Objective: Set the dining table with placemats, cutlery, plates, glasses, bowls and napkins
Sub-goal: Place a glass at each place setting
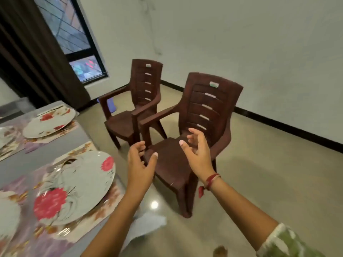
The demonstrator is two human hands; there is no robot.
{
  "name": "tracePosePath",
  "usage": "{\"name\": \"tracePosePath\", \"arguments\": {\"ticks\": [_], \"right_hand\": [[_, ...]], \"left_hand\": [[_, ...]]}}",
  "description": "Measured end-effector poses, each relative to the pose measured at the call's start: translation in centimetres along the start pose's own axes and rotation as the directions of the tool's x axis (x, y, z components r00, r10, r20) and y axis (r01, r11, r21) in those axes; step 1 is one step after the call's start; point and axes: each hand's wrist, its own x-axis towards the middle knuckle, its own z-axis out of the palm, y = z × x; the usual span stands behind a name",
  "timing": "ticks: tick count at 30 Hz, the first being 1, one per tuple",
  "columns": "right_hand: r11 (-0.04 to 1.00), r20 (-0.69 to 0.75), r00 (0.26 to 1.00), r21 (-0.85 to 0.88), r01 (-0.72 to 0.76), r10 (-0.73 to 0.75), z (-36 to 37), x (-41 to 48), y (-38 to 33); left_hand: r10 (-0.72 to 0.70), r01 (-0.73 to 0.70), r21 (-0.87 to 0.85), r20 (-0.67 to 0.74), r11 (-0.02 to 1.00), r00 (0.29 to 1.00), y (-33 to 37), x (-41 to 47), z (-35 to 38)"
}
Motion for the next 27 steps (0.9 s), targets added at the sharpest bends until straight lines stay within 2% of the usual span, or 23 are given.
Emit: {"name": "tracePosePath", "arguments": {"ticks": [7,13,17,22,27], "right_hand": [[0.992,-0.01,0.997,-0.101,0.072,-0.073,-12.7,16.4,1.7],[0.991,-0.043,0.994,-0.092,0.093,-0.098,-20.6,29.0,4.0],[0.99,0.03,0.993,-0.081,0.116,-0.114,-25.5,39.4,6.4],[0.984,0.167,0.979,-0.109,0.138,-0.118,-30.6,51.5,9.1],[0.988,0.286,0.95,-0.049,0.148,-0.128,-32.1,61.2,12.2]], "left_hand": [[0.0,0.001,-0.044,0.024,0.999,1.0,5.9,10.5,17.5],[0.043,-0.04,-0.064,0.045,0.997,0.998,10.5,18.6,30.9],[0.036,-0.039,-0.085,-0.039,0.996,0.999,12.8,24.6,40.5],[-0.066,0.05,-0.119,-0.131,0.992,0.989,15.0,30.8,50.9],[-0.094,0.081,-0.076,-0.18,0.994,0.979,17.1,35.9,58.5]]}}
